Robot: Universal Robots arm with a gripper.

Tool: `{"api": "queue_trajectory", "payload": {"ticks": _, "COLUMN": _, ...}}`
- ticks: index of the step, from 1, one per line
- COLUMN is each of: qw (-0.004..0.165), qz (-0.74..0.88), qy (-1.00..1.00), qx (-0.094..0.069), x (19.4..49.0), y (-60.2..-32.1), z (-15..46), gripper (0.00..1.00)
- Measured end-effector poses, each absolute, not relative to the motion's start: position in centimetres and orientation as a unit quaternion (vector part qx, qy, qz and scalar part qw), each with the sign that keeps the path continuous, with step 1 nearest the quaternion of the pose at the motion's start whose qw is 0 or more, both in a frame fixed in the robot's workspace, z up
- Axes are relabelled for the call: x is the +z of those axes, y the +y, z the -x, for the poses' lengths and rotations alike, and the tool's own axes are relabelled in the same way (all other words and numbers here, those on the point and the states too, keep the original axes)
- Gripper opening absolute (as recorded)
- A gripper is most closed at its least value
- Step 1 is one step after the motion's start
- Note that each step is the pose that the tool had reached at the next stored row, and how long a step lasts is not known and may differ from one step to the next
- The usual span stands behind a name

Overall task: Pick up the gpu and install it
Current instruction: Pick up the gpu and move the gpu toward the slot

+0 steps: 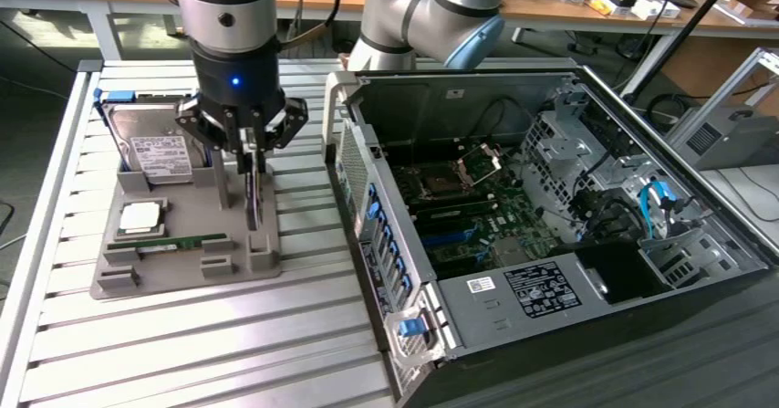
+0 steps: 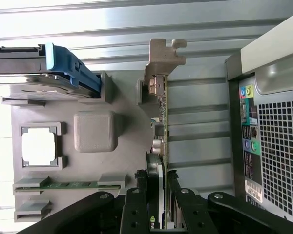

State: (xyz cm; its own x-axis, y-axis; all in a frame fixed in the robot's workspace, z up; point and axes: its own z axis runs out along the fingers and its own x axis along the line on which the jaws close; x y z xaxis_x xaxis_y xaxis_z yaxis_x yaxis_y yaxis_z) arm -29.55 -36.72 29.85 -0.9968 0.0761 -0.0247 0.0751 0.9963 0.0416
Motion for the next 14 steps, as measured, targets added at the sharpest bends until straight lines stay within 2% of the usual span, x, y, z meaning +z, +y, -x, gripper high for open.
{"api": "queue_trajectory", "payload": {"ticks": 14, "qw": 0.013, "qz": -0.038, "qy": 0.999, "qx": 0.02, "x": 30.75, "y": -36.72, "z": 29.55, "gripper": 0.27}}
